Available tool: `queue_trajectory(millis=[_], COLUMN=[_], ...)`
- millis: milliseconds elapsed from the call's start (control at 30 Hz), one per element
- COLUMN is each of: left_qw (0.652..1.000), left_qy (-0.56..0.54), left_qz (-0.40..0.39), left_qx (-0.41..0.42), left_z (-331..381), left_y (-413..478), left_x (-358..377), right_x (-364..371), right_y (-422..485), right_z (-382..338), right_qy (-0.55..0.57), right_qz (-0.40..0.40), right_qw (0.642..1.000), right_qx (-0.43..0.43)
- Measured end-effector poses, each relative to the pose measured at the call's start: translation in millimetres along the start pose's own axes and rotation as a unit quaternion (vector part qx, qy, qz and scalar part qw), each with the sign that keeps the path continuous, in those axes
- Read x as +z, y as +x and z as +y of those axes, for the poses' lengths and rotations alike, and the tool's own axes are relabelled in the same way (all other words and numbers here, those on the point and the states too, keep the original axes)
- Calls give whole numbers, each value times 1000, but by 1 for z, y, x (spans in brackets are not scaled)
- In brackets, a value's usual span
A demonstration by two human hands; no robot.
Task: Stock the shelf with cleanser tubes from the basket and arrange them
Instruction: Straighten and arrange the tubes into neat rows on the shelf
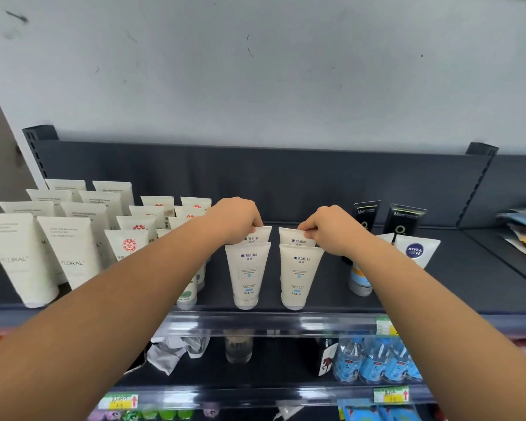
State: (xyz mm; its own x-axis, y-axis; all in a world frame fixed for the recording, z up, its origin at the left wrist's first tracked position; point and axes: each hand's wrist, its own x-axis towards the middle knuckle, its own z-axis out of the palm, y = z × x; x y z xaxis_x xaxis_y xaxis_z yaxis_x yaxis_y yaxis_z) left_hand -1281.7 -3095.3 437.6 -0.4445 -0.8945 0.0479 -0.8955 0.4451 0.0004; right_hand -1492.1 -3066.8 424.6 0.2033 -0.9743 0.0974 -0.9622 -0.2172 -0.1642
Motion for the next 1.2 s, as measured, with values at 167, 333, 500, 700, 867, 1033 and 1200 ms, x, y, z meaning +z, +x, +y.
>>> queue_trajectory(millis=[167,333,500,700,867,1033,1200], left_qw=[1000,999,998,998,996,993,993], left_qy=[-21,-37,-40,-59,-73,-90,-85], left_qz=[-10,-25,-37,-14,19,35,41], left_qx=[-5,-4,-4,0,37,68,69], left_z=[-1,1,2,8,37,68,87], left_y=[-3,-7,-9,-17,-22,-24,-19], left_x=[0,-3,-9,-25,-32,-32,-32], right_x=[-1,0,-5,-13,-19,-27,-46], right_y=[-2,-3,-6,-13,-20,-31,-50], right_z=[0,0,-2,-3,6,13,28], right_qy=[-1,8,13,38,41,17,-5], right_qz=[0,-1,-20,-24,6,10,17], right_qw=[1000,1000,1000,999,999,1000,1000], right_qx=[-3,2,-6,-5,-10,-24,-12])
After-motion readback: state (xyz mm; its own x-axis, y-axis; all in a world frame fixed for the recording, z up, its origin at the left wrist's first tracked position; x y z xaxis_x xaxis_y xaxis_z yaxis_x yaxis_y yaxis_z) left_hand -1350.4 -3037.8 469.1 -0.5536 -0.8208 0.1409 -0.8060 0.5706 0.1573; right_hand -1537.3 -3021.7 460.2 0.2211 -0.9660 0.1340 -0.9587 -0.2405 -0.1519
